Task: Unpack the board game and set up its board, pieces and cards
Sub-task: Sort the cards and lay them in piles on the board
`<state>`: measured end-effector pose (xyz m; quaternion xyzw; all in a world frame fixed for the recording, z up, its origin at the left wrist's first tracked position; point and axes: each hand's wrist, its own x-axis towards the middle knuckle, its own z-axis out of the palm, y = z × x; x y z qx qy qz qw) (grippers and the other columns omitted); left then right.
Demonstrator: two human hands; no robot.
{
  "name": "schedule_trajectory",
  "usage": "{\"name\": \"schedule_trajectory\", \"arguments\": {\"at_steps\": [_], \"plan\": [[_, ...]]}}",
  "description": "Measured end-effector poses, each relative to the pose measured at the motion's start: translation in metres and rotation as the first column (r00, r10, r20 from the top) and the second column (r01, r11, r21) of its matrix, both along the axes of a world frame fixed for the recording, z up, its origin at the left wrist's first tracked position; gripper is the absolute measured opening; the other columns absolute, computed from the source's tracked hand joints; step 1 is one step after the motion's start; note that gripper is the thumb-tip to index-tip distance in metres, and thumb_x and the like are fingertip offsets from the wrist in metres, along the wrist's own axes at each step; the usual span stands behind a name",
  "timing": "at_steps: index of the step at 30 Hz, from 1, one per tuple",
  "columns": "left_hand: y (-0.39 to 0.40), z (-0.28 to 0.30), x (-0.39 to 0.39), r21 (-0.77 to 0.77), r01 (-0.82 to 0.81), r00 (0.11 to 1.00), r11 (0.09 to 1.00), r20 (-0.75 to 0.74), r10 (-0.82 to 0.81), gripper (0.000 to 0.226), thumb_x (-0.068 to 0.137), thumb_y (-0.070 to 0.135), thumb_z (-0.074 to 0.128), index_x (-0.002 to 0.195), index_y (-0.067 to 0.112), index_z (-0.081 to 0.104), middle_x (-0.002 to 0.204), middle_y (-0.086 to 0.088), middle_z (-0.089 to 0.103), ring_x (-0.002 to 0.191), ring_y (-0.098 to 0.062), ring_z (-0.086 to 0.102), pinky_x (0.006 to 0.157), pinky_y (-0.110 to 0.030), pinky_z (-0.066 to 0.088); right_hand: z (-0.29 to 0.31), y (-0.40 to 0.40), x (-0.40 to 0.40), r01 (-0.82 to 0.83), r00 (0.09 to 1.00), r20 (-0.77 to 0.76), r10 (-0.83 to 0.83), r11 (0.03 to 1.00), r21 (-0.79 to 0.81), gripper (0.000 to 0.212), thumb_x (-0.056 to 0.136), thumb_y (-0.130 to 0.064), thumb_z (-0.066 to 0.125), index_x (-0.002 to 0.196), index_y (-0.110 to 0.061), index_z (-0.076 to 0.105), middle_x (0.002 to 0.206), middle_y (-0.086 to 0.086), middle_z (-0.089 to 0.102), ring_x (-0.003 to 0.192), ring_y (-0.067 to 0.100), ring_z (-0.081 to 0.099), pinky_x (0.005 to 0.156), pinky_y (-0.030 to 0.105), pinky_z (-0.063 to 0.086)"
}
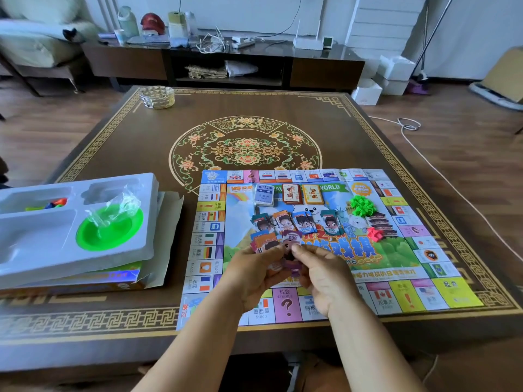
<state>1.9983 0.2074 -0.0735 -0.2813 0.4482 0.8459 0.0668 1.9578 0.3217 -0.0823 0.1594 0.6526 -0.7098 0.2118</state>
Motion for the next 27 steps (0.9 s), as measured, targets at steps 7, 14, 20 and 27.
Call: {"name": "schedule_trajectory", "arguments": {"at_steps": [7,14,20,27], "plan": [[-0.001,-0.001,0.000,-0.086,-0.039,0.999,0.996,0.030,0.042,0.001,0.086,0.005,0.065,0.085,0.006,0.065,0.078,-0.012,0.071,0.069,-0.020,0.069,0.056,-0.023,0.057,0.001,0.002,0.000,-0.044,0.999,0.030,0.045,0.999,-0.013,0.006,0.079,-0.017,0.074,0.078,-0.014,0.069,0.062,-0.001,0.065,0.056,0.012,0.055,0.046,0.020,0.039],[-0.004,-0.001,-0.007,-0.108,-0.069,0.997,0.992,0.036,0.074,0.004,0.087,0.004,0.063,0.088,0.001,0.062,0.077,-0.013,0.066,0.067,-0.020,0.064,0.058,-0.025,0.058,0.001,0.010,-0.014,-0.010,0.992,-0.121,0.034,0.981,0.193,0.004,0.081,-0.013,0.072,0.081,-0.013,0.068,0.061,-0.002,0.061,0.049,0.007,0.051,0.040,0.017,0.040],[-0.013,-0.009,-0.006,-0.120,-0.082,0.995,0.989,0.046,0.088,0.011,0.090,0.009,0.060,0.084,0.001,0.062,0.076,-0.013,0.064,0.071,-0.022,0.063,0.068,-0.029,0.057,-0.012,0.009,-0.030,-0.070,0.937,-0.218,0.272,0.759,0.647,0.016,0.078,-0.024,0.074,0.070,-0.017,0.062,0.068,-0.003,0.063,0.067,0.017,0.058,0.055,0.023,0.040],[-0.013,-0.010,-0.005,-0.116,0.010,0.998,0.993,0.058,-0.004,0.015,0.092,-0.003,0.050,0.104,0.000,0.059,0.090,-0.014,0.064,0.081,-0.022,0.064,0.078,-0.031,0.055,-0.027,-0.003,-0.028,-0.063,0.899,-0.158,0.407,0.478,0.876,0.015,0.083,-0.032,0.067,0.074,-0.022,0.060,0.080,-0.005,0.065,0.075,0.018,0.059,0.060,0.025,0.041]]}}
